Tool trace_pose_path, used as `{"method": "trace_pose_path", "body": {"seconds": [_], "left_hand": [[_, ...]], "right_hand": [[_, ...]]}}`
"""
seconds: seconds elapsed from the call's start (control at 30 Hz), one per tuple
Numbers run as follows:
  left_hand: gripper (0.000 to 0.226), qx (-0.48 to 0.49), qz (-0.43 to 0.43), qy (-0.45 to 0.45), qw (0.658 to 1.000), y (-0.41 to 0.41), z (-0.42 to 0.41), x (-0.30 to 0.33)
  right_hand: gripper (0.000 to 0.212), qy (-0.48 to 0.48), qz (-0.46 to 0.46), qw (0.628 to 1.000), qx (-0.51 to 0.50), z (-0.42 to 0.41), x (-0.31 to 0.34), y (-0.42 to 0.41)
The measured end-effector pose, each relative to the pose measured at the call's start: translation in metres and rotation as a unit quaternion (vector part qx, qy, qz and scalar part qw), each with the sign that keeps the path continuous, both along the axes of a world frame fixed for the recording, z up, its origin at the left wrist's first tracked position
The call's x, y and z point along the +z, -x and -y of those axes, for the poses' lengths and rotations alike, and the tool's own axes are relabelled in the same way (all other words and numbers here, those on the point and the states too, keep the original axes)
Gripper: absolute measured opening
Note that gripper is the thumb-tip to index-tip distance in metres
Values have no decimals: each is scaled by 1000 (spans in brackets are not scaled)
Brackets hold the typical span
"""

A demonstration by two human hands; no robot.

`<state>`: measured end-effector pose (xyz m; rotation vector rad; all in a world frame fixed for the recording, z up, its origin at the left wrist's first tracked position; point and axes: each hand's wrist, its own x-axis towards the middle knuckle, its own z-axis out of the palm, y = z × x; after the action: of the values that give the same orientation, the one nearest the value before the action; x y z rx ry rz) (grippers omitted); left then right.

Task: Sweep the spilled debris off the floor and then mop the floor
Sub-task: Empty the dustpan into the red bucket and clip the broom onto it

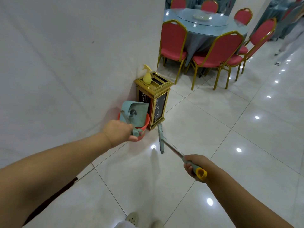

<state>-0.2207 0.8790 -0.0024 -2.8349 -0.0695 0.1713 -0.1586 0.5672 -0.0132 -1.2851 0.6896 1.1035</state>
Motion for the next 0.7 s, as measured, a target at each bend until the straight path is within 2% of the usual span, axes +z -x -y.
{"method": "trace_pose_path", "body": {"seconds": [0.13,0.27,0.4,0.53,0.7], "left_hand": [[62,73,69,34,994,3,-11,27],[52,148,153,139,967,11,-28,51],[66,173,225,173,943,20,-41,69],[80,176,256,215,926,20,-50,71],[76,186,238,258,918,20,-46,58]], "right_hand": [[12,12,16,1000,7,-6,5,-5],[16,7,12,1000,-6,-14,19,-11],[17,21,56,998,-16,-29,37,-14],[22,38,83,995,-39,-39,49,-18],[22,68,96,992,-45,-41,53,-21]]}}
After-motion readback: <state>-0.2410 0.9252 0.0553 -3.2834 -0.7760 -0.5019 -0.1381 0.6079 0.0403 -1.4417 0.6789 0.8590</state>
